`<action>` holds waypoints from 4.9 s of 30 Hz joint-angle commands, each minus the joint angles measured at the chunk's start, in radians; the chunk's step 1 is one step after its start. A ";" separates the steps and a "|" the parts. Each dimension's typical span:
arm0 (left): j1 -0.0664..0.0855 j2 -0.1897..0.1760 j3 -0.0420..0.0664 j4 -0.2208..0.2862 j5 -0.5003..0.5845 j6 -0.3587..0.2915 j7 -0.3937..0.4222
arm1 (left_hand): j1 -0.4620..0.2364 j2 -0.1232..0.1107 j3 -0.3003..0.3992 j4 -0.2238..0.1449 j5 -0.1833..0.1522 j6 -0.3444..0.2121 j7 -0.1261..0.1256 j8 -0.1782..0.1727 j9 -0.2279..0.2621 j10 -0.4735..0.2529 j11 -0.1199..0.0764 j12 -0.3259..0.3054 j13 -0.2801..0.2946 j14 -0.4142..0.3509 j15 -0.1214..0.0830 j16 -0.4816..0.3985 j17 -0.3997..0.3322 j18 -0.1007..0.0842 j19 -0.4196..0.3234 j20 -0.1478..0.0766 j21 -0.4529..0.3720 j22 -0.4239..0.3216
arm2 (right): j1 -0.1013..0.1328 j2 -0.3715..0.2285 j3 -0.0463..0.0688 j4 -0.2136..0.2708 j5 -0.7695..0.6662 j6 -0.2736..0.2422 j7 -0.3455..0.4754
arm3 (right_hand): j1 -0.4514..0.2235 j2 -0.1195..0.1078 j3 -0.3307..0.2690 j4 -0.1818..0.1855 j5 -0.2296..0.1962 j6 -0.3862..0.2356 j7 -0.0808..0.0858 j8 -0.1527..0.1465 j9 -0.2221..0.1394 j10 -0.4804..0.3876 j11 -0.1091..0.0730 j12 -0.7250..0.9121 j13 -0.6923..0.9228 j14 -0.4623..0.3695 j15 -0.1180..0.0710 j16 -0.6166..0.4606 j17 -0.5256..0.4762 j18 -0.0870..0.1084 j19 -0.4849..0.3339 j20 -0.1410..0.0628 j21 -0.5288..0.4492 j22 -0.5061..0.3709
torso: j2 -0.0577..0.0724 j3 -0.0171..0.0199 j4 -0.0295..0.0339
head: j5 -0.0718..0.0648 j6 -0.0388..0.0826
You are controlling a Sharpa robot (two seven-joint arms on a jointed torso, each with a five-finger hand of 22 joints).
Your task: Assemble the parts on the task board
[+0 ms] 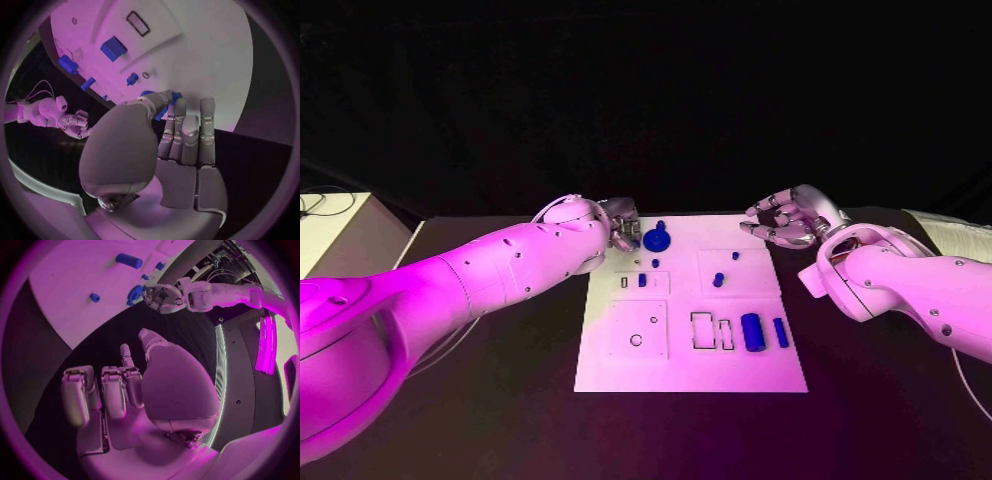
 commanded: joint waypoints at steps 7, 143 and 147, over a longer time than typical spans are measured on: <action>-0.010 -0.014 -0.007 0.000 0.010 0.056 -0.031 | 0.011 0.019 0.019 -0.025 -0.003 0.026 -0.002 -0.027 -0.012 0.056 -0.006 -0.095 -0.041 -0.010 -0.009 -0.035 -0.046 0.008 0.001 -0.006 0.002 0.000 | 0.000 -0.003 0.000 0.003 -0.008 0.006 0.011 | -0.012 0.002 0.005 0.000 0.005 -0.008 0.001 0.008 0.001 0.065 0.007 -0.004 0.227 0.097 0.006 -0.005 0.241 0.002 0.089 0.003 -0.006 0.242 | 0.000 -0.0022 0.0021 | 0.000 0.003; -0.029 -0.044 -0.005 0.084 0.028 -0.037 -0.079 | 0.049 -0.005 0.012 0.041 -0.003 -0.012 -0.016 0.146 0.078 0.038 -0.020 -0.023 0.132 0.092 -0.024 -0.002 0.088 -0.013 0.116 -0.022 0.045 0.108 | 0.000 -0.008 0.000 0.003 -0.008 0.006 0.010 | -0.014 0.001 0.009 -0.001 0.006 -0.007 0.000 0.011 0.002 0.065 0.007 -0.003 0.227 0.097 0.006 -0.005 0.241 0.001 0.090 0.003 -0.005 0.243 | 0.000 -0.0016 0.0005 | 0.009 0.019; -0.029 -0.049 -0.004 0.087 0.036 -0.048 -0.069 | 0.042 -0.006 0.037 0.027 -0.004 -0.007 -0.013 0.126 0.065 0.046 -0.018 -0.050 0.111 0.080 -0.023 -0.017 0.065 -0.010 0.102 -0.022 0.036 0.095 | 0.000 -0.008 0.000 0.003 -0.008 0.006 0.010 | -0.014 0.001 0.009 -0.001 0.006 -0.007 0.000 0.011 0.002 0.065 0.007 -0.003 0.227 0.097 0.006 -0.005 0.241 0.001 0.090 0.003 -0.005 0.243 | 0.001 -0.0018 0.0004 | 0.009 0.020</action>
